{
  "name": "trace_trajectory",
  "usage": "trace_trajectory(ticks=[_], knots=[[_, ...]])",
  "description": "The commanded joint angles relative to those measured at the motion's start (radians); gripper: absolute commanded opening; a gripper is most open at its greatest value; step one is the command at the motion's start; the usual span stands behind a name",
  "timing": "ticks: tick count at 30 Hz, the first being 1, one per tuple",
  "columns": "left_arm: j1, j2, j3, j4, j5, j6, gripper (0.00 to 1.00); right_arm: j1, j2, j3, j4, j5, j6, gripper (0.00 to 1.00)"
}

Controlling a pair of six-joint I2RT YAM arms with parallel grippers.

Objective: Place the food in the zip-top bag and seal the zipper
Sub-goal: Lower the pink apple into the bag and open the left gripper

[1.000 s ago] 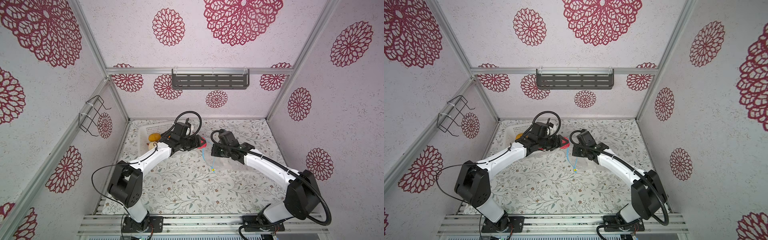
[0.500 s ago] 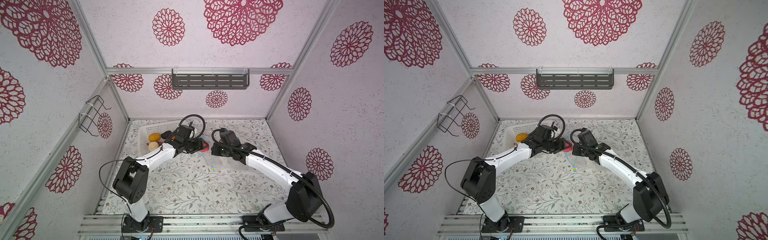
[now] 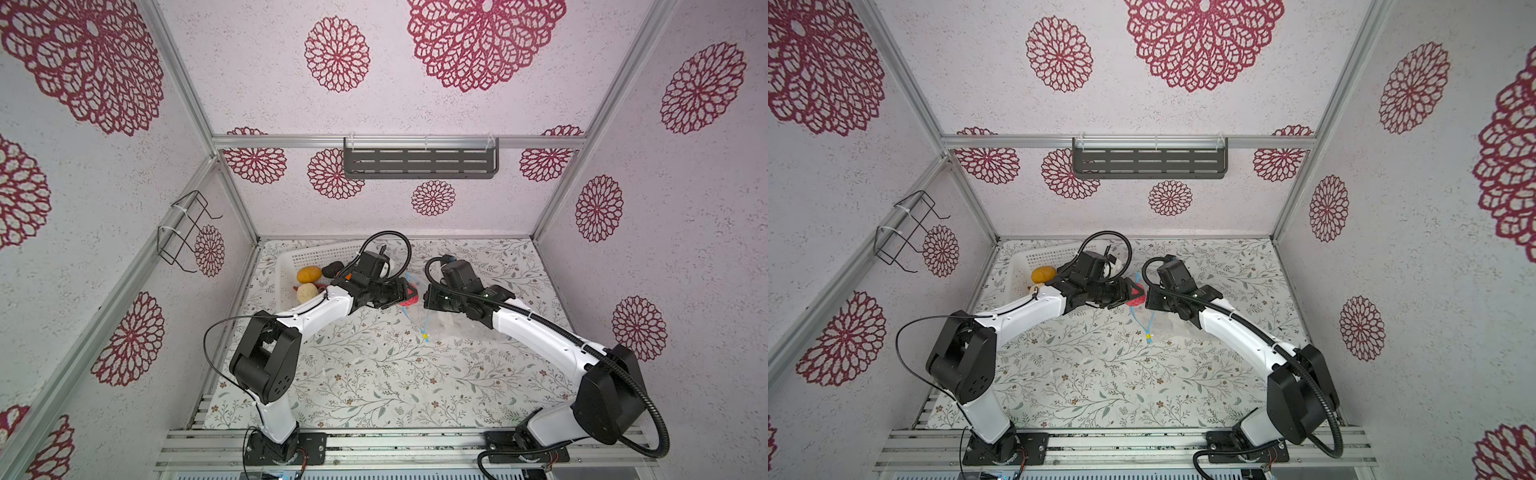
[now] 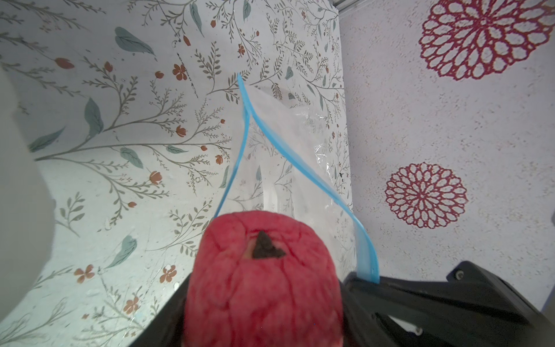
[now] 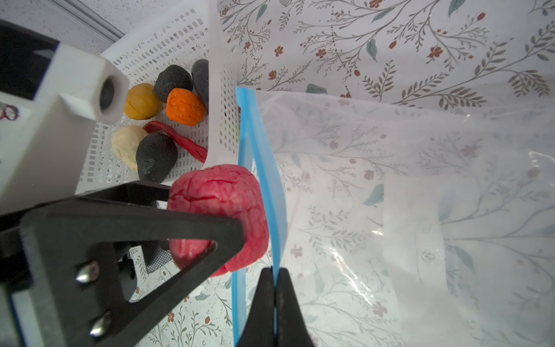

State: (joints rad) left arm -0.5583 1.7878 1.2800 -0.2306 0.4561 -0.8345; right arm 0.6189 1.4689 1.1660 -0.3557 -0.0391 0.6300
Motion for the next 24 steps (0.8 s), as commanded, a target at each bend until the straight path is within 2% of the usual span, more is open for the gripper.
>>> trace_trajectory(ticks=[1, 13, 24], knots=[[-0.006, 0.018, 0.024, 0.002, 0.003, 0.021, 0.52, -0.008, -0.024, -0.003, 0.026, -0.011, 0.013, 0.0], [-0.014, 0.032, 0.034, 0.003, 0.005, 0.022, 0.53, -0.009, -0.018, -0.006, 0.034, -0.019, 0.017, 0.0], [-0.021, 0.045, 0.061, -0.002, 0.013, 0.026, 0.62, -0.01, -0.016, -0.014, 0.044, -0.028, 0.025, 0.0]])
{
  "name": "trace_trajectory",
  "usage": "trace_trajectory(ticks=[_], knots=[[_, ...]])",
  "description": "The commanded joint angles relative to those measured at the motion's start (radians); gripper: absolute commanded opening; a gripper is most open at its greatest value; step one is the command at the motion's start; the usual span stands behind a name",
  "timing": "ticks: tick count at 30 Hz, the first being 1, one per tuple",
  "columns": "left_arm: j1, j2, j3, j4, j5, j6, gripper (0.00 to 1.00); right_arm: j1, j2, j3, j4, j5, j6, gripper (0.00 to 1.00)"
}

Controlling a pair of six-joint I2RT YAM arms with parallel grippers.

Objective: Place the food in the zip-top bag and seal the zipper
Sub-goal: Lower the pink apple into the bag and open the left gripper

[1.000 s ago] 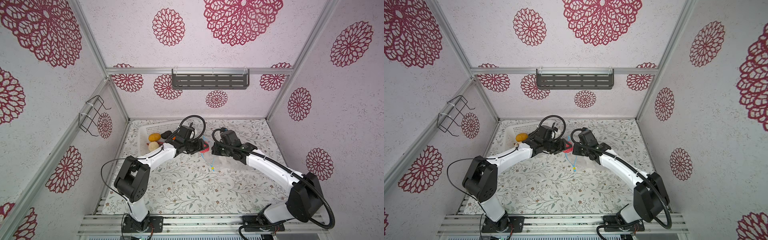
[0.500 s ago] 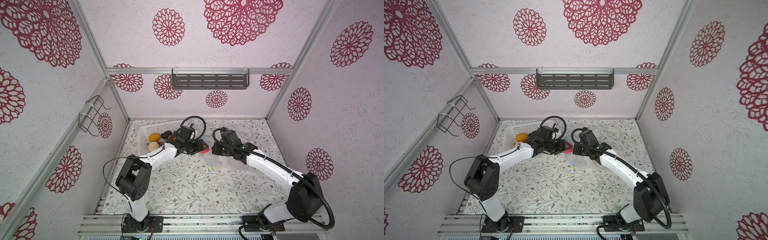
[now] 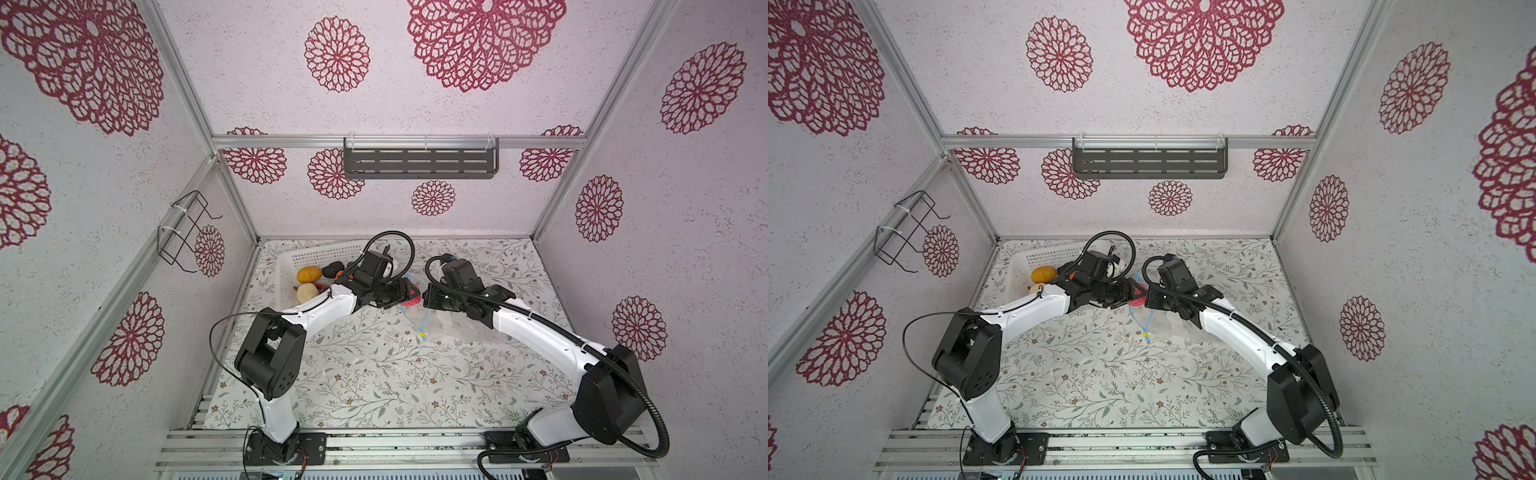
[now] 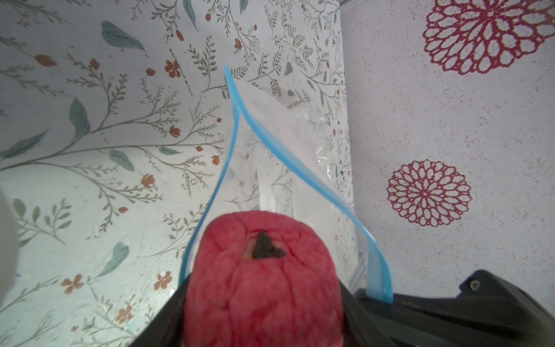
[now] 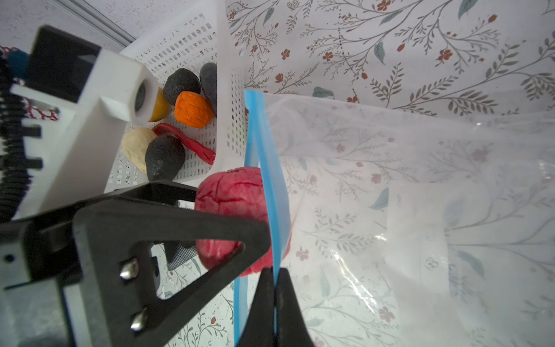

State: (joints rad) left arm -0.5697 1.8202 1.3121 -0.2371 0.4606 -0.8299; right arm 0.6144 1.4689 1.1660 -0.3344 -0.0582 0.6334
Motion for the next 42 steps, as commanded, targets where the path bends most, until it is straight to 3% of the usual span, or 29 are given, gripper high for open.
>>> trace_trajectory(ticks=[1, 19, 42], knots=[[-0.01, 0.012, 0.027, 0.005, 0.01, 0.022, 0.63, -0.005, -0.017, -0.014, 0.022, -0.008, 0.02, 0.0], [-0.012, 0.002, 0.019, 0.014, 0.013, 0.021, 0.74, -0.007, -0.019, -0.012, 0.026, -0.012, 0.025, 0.0], [-0.006, -0.058, 0.001, 0.023, -0.011, 0.026, 0.75, -0.012, -0.027, -0.029, 0.028, 0.005, 0.022, 0.0]])
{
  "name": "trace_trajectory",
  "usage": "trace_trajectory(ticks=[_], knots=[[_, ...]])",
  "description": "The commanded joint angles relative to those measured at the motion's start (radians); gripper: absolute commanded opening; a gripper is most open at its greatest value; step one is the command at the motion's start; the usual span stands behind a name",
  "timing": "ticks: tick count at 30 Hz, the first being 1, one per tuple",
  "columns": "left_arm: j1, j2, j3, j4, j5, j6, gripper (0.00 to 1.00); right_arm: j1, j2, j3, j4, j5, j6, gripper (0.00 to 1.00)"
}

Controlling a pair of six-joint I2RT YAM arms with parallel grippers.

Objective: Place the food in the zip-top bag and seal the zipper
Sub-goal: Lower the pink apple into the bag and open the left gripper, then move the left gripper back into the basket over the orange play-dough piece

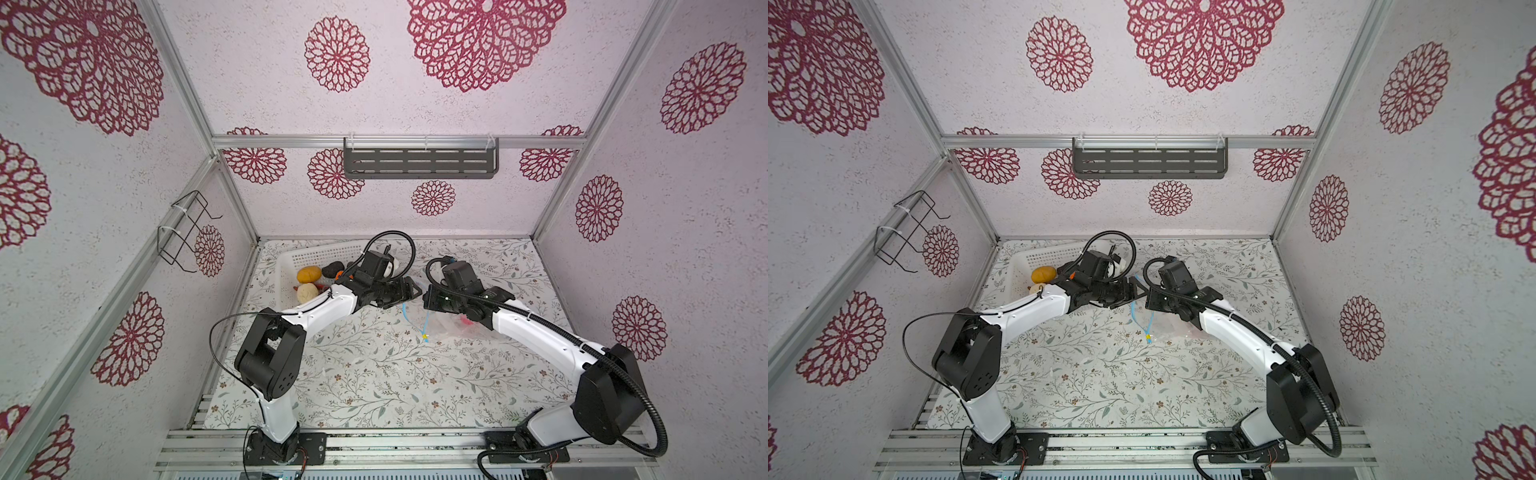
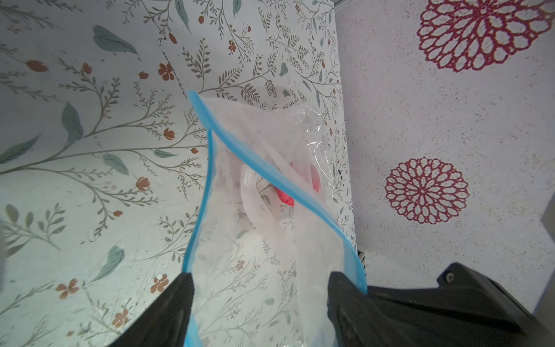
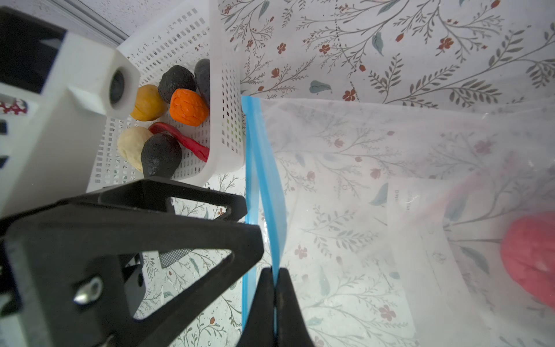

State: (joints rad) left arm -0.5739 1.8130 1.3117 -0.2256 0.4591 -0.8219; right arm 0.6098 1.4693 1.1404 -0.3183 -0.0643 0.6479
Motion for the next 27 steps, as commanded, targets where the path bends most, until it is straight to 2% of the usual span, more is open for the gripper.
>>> trace_trajectory(ticks=[1, 18, 27], knots=[[-0.002, -0.057, 0.0, 0.008, -0.013, 0.02, 0.75, -0.008, -0.027, -0.005, 0.013, 0.011, 0.007, 0.0], [0.018, -0.148, 0.009, -0.046, -0.043, 0.064, 0.75, -0.012, -0.018, 0.01, 0.007, 0.014, -0.002, 0.0], [0.029, -0.192, 0.018, -0.08, -0.061, 0.087, 0.81, -0.012, -0.023, 0.005, 0.011, 0.017, 0.003, 0.0]])
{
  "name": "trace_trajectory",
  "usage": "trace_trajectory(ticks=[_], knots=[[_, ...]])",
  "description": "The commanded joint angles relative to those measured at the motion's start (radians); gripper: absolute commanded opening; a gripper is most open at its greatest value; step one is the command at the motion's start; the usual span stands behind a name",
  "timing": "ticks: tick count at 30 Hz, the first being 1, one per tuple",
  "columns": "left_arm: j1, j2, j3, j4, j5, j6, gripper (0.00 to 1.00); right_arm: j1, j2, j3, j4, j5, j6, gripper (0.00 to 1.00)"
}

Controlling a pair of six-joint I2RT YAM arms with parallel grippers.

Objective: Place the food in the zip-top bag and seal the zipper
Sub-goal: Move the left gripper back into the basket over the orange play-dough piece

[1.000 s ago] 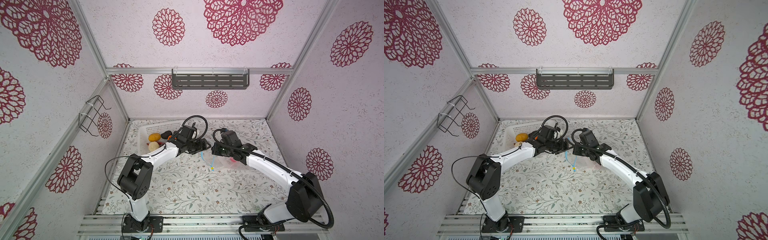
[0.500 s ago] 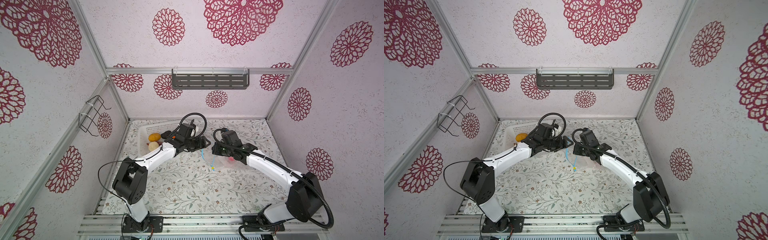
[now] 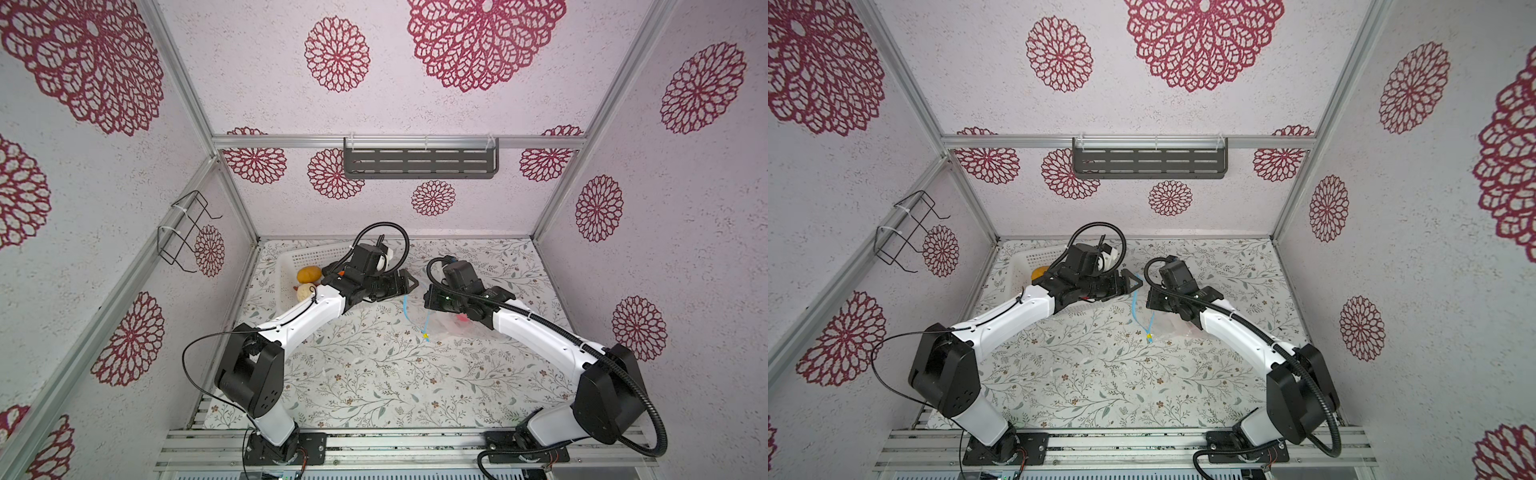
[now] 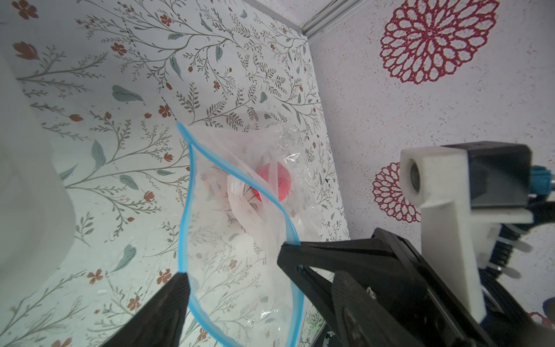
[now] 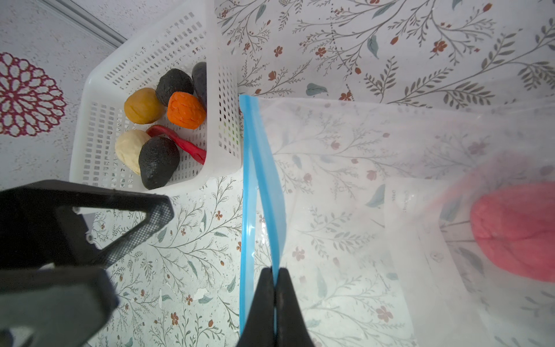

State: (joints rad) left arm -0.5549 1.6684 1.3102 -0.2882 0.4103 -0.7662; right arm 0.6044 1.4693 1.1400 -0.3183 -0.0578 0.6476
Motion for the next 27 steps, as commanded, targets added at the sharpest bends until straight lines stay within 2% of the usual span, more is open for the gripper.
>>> trace_trajectory(ticks=[1, 13, 19, 27], knots=[[0.012, -0.053, 0.021, -0.022, -0.016, 0.036, 0.82, -0.006, -0.024, 0.004, 0.012, 0.008, 0.004, 0.0], [0.088, -0.089, 0.085, -0.195, -0.098, 0.091, 0.84, -0.006, -0.034, -0.01, 0.019, 0.01, 0.012, 0.0], [0.154, -0.039, 0.175, -0.373, -0.191, 0.119, 0.84, -0.006, -0.036, -0.009, 0.021, 0.003, 0.011, 0.0], [0.238, 0.065, 0.302, -0.503, -0.248, 0.145, 0.81, -0.006, -0.022, -0.007, 0.025, 0.001, -0.001, 0.0]])
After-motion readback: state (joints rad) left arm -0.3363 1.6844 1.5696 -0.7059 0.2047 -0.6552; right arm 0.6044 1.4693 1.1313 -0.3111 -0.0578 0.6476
